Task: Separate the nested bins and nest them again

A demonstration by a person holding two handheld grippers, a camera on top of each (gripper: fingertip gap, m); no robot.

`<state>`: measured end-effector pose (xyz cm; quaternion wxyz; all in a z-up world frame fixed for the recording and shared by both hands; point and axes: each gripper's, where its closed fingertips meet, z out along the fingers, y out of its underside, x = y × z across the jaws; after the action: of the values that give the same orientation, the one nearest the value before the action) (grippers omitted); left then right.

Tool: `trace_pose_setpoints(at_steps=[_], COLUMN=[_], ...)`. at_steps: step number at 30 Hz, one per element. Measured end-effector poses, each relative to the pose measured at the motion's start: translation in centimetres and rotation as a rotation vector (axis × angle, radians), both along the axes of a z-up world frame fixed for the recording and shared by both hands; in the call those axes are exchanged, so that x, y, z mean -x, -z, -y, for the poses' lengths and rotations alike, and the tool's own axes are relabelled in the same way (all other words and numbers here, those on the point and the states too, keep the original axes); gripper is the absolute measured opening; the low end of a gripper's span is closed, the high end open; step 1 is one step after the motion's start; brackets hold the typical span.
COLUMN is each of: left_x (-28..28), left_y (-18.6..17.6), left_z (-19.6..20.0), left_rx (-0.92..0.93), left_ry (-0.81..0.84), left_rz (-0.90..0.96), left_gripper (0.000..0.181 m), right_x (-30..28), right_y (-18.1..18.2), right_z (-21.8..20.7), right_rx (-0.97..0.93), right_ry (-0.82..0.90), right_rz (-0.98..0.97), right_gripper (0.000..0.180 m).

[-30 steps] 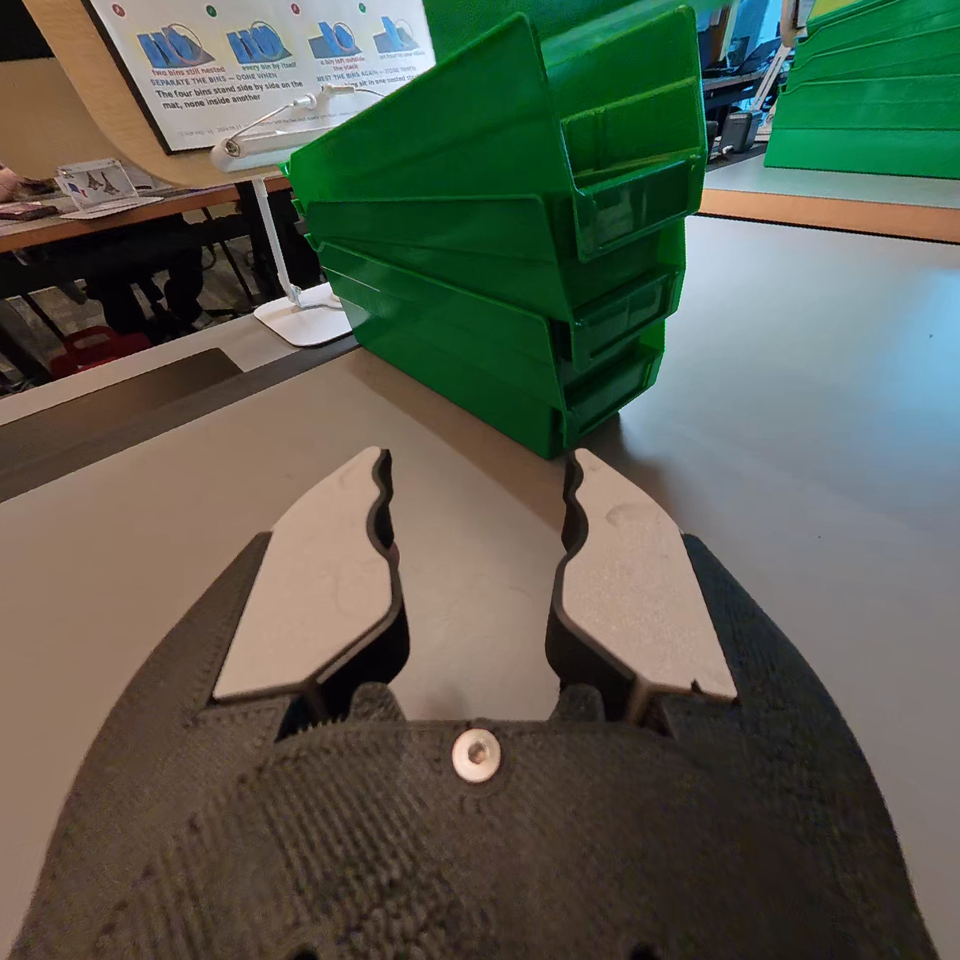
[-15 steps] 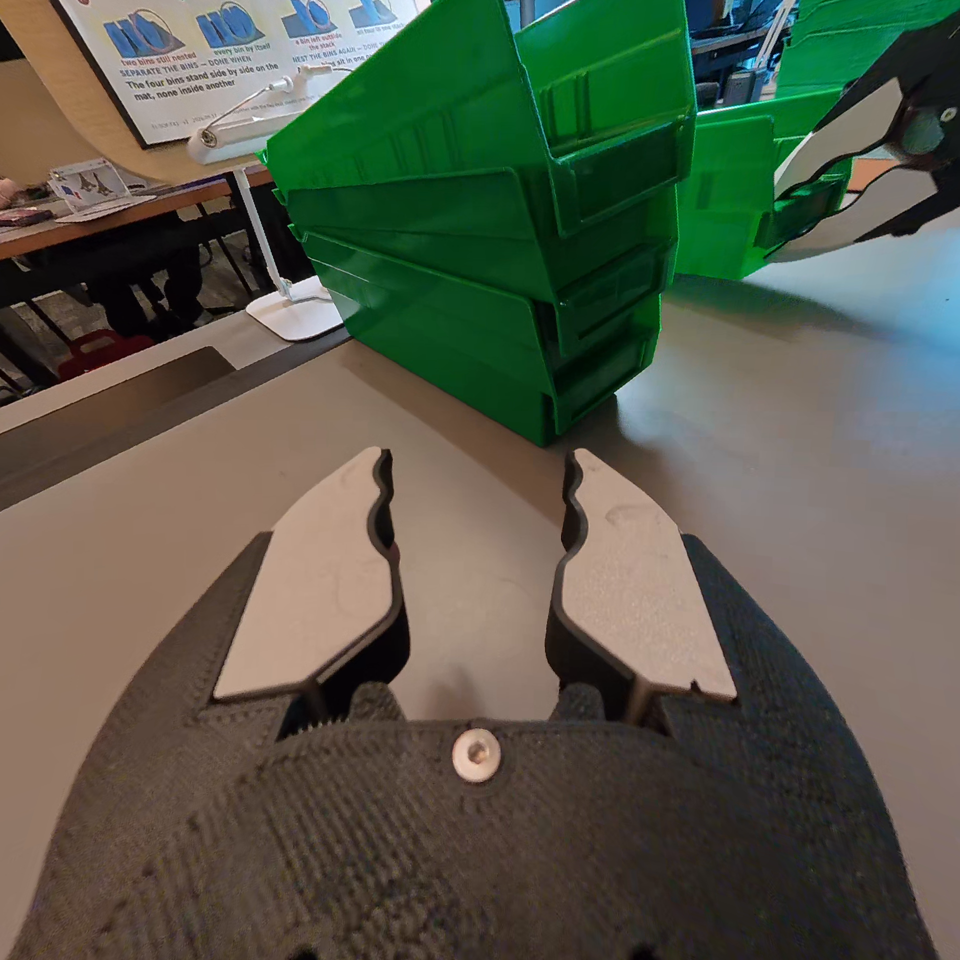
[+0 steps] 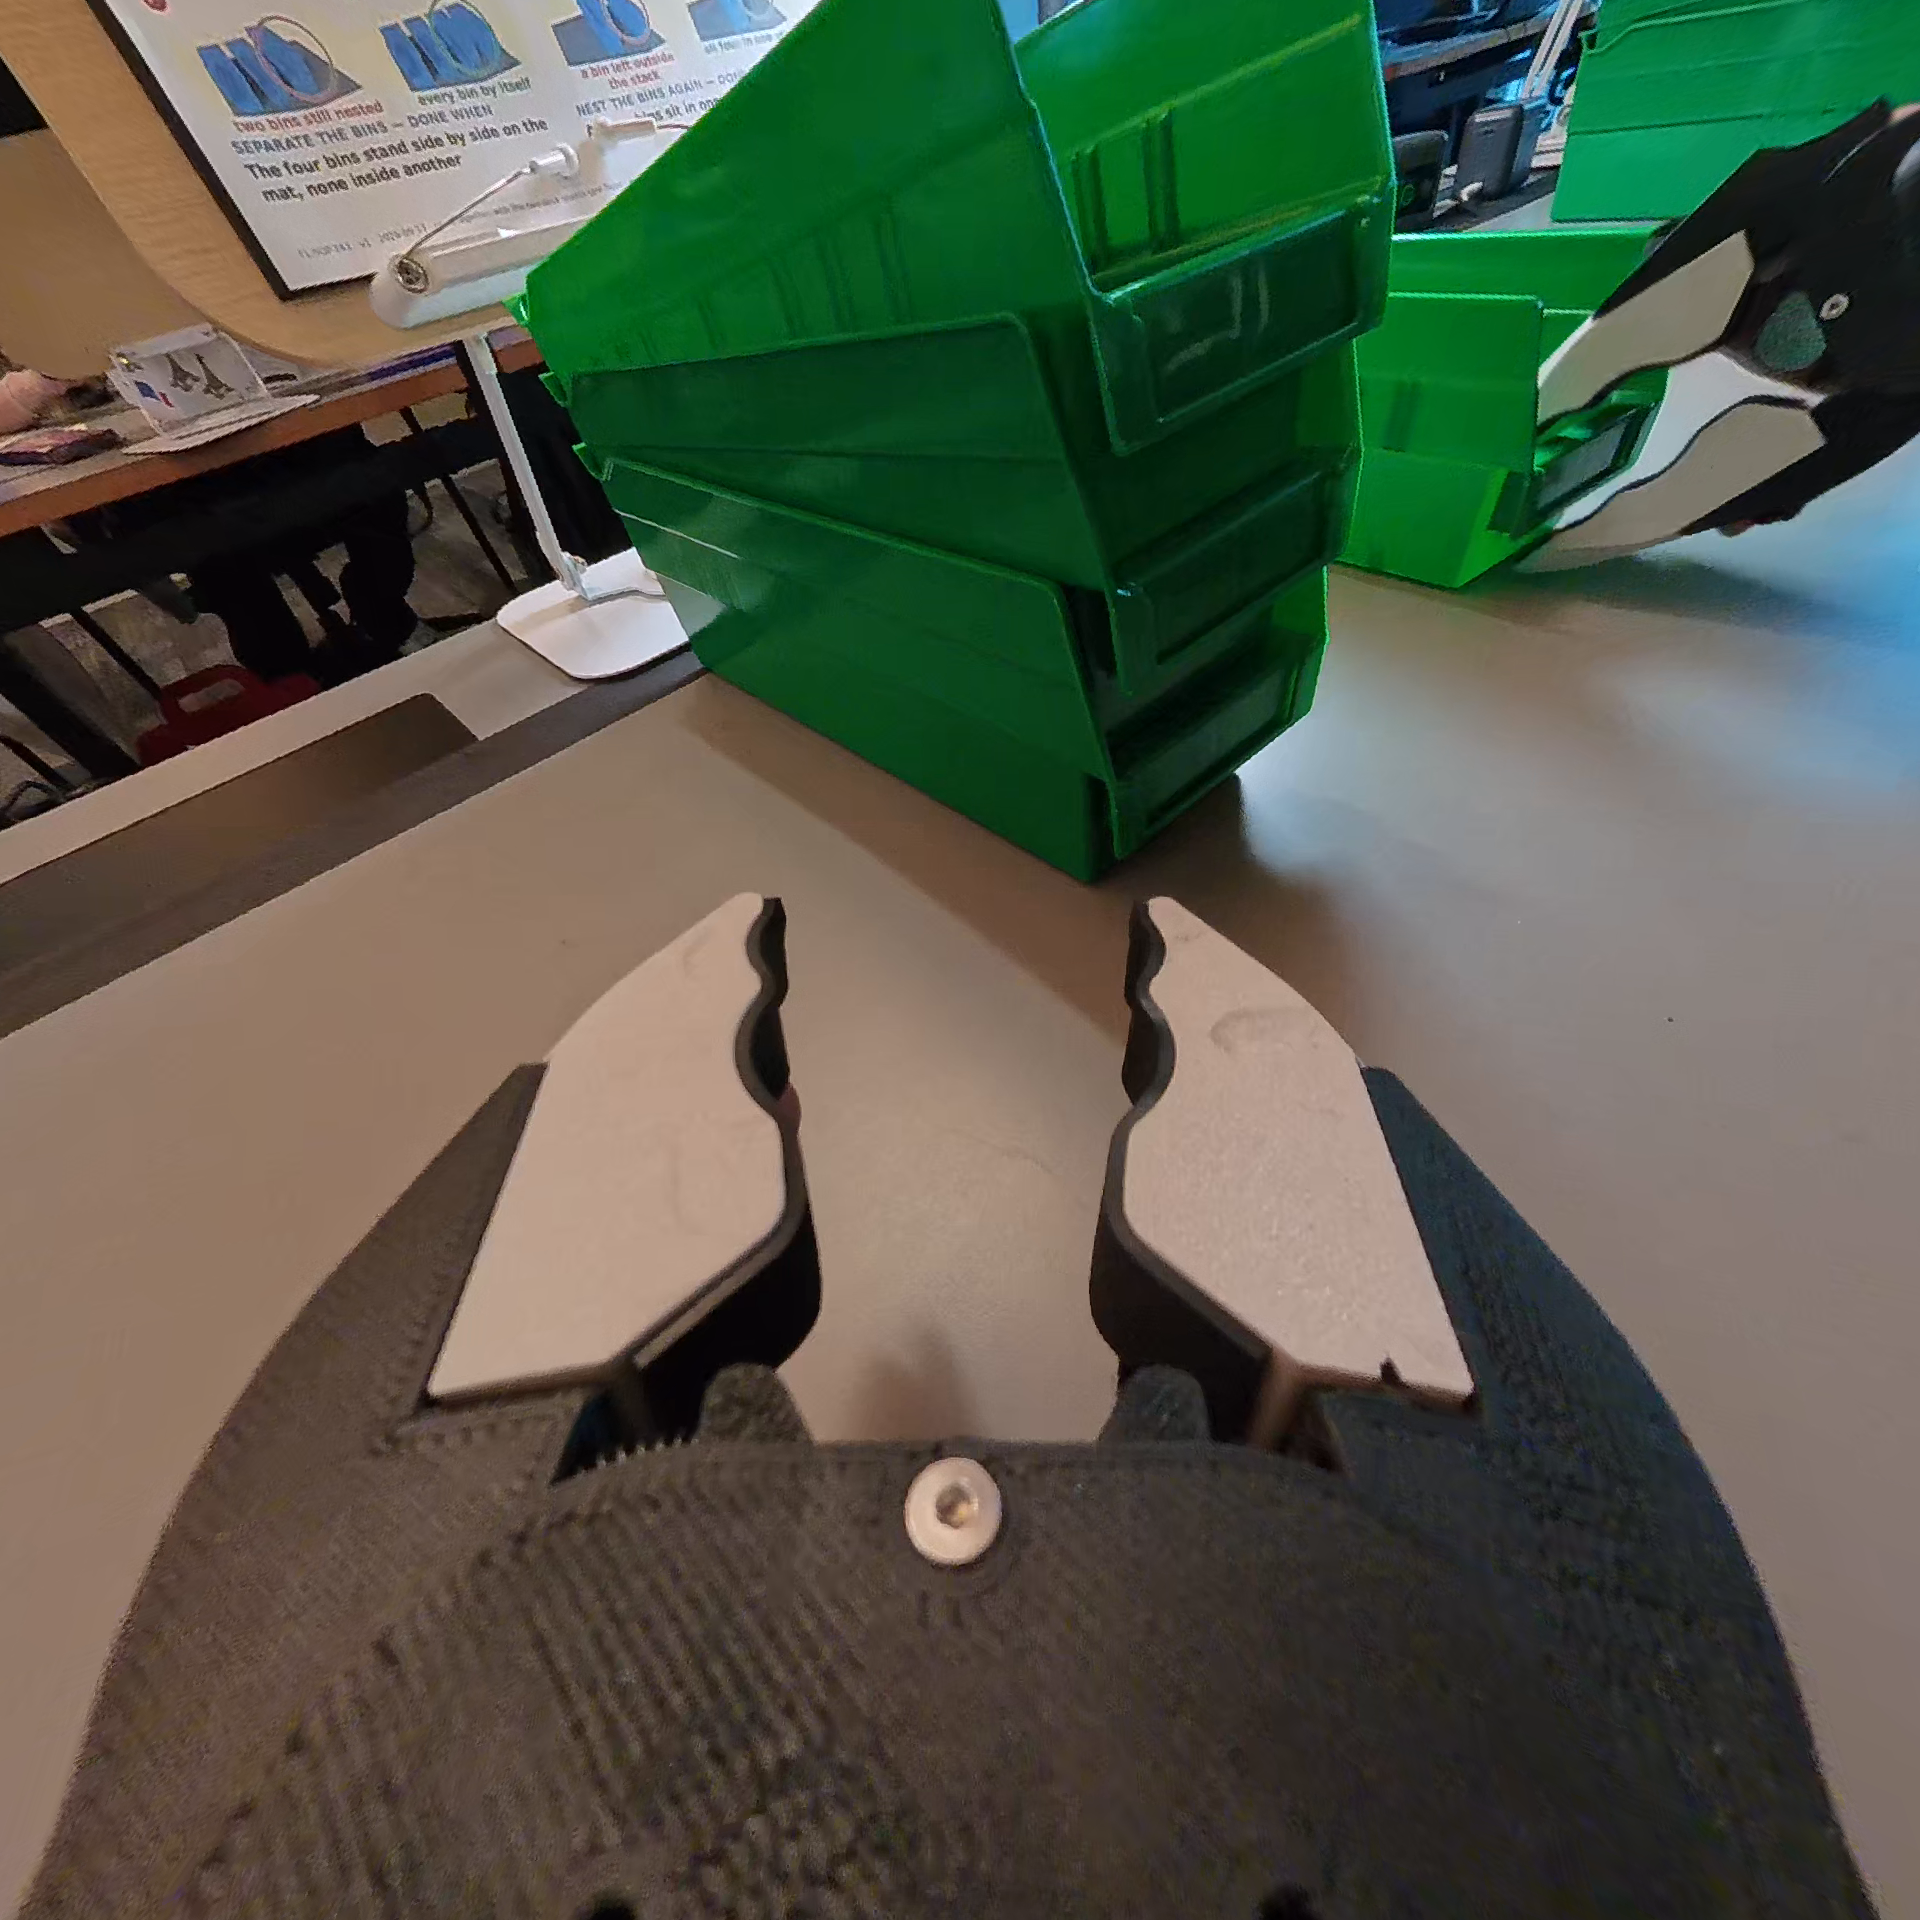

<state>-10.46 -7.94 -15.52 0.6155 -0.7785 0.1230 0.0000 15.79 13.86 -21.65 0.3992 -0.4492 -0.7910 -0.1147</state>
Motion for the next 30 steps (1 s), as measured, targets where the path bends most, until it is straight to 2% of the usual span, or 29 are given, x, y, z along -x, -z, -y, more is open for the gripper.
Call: trace_pose_setpoints(at_steps=[3, 6, 11, 15, 18, 21, 23, 25, 30], left_x=[-0.1, -0.2, -0.9, -2.0, -3.9, -6.2, -7.5, -8.2, -9.3], left_y=[-0.1, -0.4, -2.4, -6.3, -8.9, -10.1, -8.9, -8.3, -5.6], left_z=[0.1, 0.1, 0.0, -0.4, -1.4, -3.4, -4.4, -6.1, -8.8], left_rx=[0.003, 0.002, -0.024, -0.055, -0.004, 0.111, 0.281, 0.374, 0.660], left_ry=[-0.001, -0.006, 0.007, 0.049, 0.139, 0.230, 0.309, 0.334, 0.411], left_rz=[-0.006, -0.009, -0.033, -0.137, -0.215, -0.373, -0.511, -0.661, -0.856], left_gripper=[0.063, 0.063, 0.063, 0.056, 0.053, 0.051, 0.053, 0.054, 0.055], right_x=[0.2, 0.4, -1.6, -3.8, -5.0, -5.9, -6.4, -6.4, -6.1], right_y=[-2.1, -6.0, -11.4, -12.3, -11.9, -11.4, -11.0, -10.6, -9.7], right_z=[1.8, 5.0, 9.8, 12.8, 14.0, 14.4, 14.4, 14.6, 14.8], right_rx=[0.083, 0.241, 0.542, 0.705, 0.743, 0.748, 0.724, 0.737, 0.755], right_ry=[0.036, 0.039, 0.075, 0.107, 0.157, 0.199, 0.220, 0.220, 0.225], right_rz=[-0.113, -0.381, -0.822, -1.009, -1.073, -1.127, -1.140, -1.145, -1.126], right_gripper=[0.058, 0.065, 0.066, 0.066, 0.068, 0.070, 0.071, 0.071, 0.074])
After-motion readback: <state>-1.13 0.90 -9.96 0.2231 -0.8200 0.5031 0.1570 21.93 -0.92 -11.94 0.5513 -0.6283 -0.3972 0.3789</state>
